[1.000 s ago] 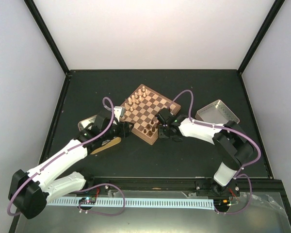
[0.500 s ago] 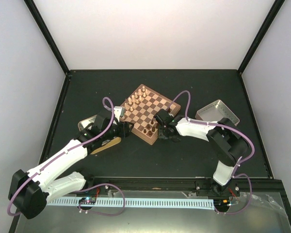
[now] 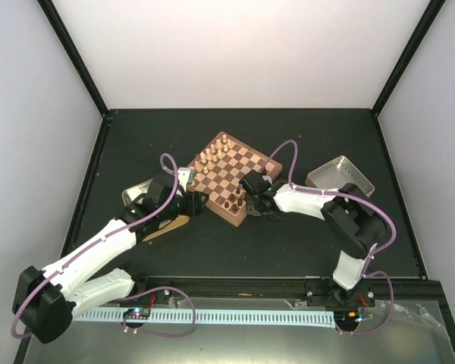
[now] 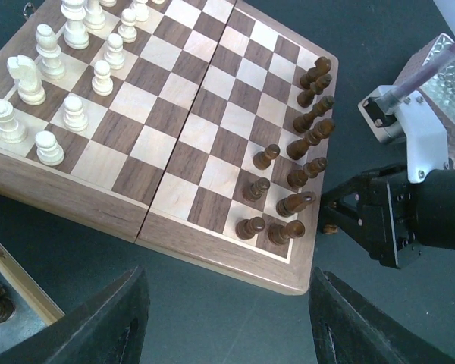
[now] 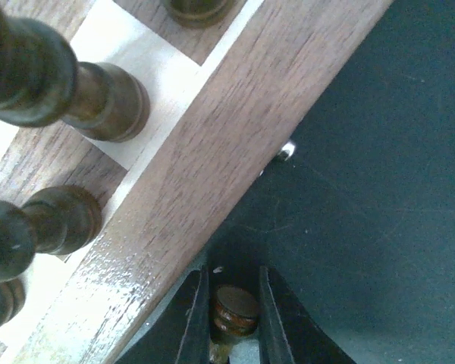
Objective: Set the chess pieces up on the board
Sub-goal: Pick up the chess piece at the center of the board, then place the chess piece on the chessboard.
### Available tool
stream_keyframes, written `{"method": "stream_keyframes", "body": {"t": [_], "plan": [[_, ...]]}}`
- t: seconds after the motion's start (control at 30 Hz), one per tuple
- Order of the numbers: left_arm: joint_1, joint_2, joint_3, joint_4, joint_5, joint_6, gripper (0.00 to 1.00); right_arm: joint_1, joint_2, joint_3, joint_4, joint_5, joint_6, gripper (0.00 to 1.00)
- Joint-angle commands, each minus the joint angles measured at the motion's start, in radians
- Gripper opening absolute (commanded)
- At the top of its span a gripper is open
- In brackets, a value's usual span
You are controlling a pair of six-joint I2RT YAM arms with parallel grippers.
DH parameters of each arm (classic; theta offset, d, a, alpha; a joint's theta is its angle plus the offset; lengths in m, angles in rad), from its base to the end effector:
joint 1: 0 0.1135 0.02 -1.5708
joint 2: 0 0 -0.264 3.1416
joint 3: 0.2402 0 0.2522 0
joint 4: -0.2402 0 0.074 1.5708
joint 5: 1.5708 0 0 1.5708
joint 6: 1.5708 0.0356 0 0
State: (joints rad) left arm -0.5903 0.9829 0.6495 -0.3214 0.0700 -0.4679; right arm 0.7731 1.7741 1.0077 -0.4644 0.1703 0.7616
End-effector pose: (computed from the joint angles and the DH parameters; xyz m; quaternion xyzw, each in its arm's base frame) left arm 0.1744 -0.1198 0.2430 0.0703 0.8938 -0.2501 0.3656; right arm 0.2388 0.2246 0.1426 0.0087 0.9821 0.0567 0.1795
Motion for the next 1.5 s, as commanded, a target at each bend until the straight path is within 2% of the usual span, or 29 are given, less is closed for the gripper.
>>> {"method": "stream_keyframes", "body": {"t": [0.0,0.23,0.37,0.6,0.8,0.97,1.13,1.37,1.47], "plan": [[-0.005,-0.056,-0.013,0.035,-0.001,0.005,0.6,0.004,0.023,0.005,-0.025,0.05,-0.001,0.08],[-0.007,-0.106,-0.054,0.104,0.065,0.051,0.62,0.0,-0.1,-0.046,0.068,-0.073,0.049,0.07],[-0.042,-0.137,-0.097,0.205,0.079,0.078,0.63,-0.018,-0.233,-0.124,0.188,-0.267,0.191,0.07],[-0.208,-0.19,-0.245,0.508,-0.092,0.18,0.7,-0.04,-0.38,-0.223,0.408,-0.518,0.499,0.07],[-0.342,-0.15,-0.321,0.741,-0.196,0.385,0.68,-0.051,-0.414,-0.272,0.616,-0.649,0.744,0.05],[-0.378,-0.09,-0.324,0.819,-0.199,0.487,0.65,-0.052,-0.418,-0.24,0.644,-0.7,0.766,0.05],[-0.382,-0.033,-0.309,0.87,-0.22,0.541,0.52,-0.05,-0.432,-0.227,0.62,-0.7,0.753,0.05],[-0.384,0.0,-0.284,0.865,-0.248,0.57,0.25,-0.051,-0.441,-0.238,0.618,-0.697,0.753,0.05],[-0.385,-0.005,-0.285,0.864,-0.252,0.568,0.22,-0.052,-0.438,-0.242,0.622,-0.698,0.753,0.05]]}}
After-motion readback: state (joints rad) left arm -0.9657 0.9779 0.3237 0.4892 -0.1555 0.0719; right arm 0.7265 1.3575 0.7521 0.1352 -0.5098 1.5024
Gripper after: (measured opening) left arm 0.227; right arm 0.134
